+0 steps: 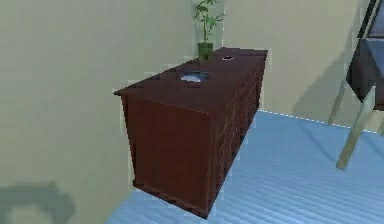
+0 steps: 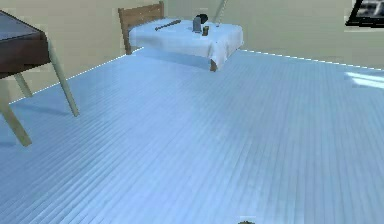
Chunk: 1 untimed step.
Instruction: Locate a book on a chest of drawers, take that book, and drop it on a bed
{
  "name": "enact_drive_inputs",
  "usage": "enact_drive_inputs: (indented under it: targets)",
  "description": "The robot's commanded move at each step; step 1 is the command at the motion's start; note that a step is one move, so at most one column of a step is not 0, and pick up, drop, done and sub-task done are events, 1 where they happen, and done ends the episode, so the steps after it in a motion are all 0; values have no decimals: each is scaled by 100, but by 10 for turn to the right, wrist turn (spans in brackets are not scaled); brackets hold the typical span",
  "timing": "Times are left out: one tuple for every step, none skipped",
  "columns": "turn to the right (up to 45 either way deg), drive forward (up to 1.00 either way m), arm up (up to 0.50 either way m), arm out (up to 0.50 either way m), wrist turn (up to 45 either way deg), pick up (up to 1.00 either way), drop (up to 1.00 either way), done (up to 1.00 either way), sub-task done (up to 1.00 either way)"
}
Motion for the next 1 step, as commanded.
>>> enact_drive_inputs:
  targets:
    - [60,0,0,0,0,0,0,0,0]
